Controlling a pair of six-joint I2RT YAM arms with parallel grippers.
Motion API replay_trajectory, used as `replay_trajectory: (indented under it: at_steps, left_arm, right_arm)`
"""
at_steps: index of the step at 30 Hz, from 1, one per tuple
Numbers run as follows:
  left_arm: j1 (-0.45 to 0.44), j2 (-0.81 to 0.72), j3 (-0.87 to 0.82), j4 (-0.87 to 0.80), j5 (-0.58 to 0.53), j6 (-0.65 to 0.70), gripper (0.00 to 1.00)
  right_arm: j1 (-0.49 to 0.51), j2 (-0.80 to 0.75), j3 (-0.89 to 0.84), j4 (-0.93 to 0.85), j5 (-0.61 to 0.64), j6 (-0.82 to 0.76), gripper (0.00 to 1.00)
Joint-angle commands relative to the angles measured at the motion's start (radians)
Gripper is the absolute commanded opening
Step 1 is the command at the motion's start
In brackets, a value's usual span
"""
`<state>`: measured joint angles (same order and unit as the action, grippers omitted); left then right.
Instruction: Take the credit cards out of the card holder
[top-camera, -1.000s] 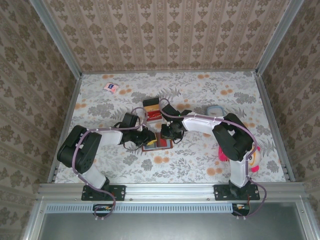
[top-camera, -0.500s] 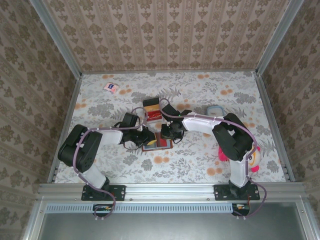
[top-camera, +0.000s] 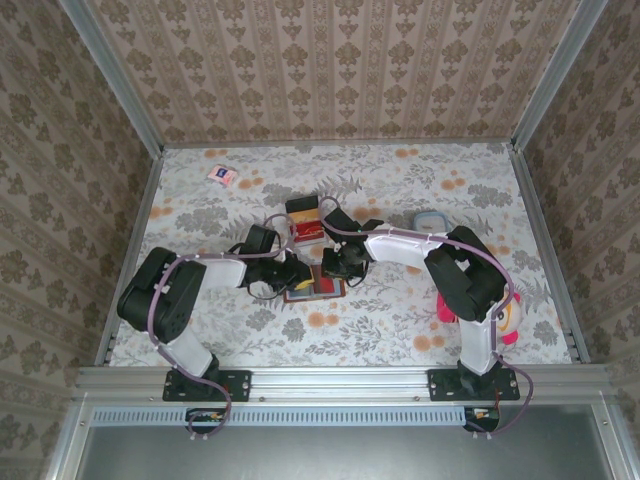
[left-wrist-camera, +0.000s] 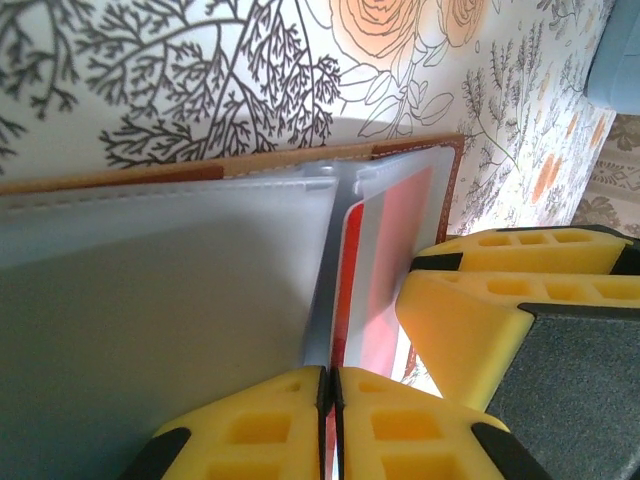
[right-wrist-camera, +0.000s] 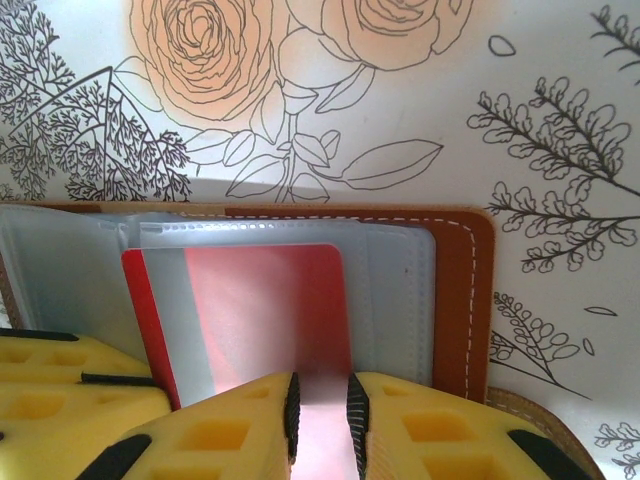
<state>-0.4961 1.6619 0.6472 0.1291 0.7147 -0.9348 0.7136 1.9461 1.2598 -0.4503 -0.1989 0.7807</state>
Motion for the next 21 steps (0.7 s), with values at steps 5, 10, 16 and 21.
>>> replay_trajectory:
  at_steps: [5,10,16,21]
  left_arm:
    - [-0.005,0.026,0.02,0.01,0.011,0.027,0.1]
    - [0.002,-0.013,0.02,-0.059,-0.017,0.064,0.0]
    - [0.03,-0.096,0.021,-0.176,-0.044,0.13,0.0]
    - [0.033,-0.16,0.027,-0.292,-0.089,0.199,0.0]
  right_arm:
    - [0.004,0.066,-0.018,-0.031,-0.011,-0.006,0.27]
    - [0.004,0.062,-0.017,-0.048,0.021,-0.005,0.27]
    - [0.001,0.06,-0.02,-0.068,0.058,-0.003,0.28]
    - [-0.002,0.053,-0.018,-0.059,0.042,-0.001,0.28]
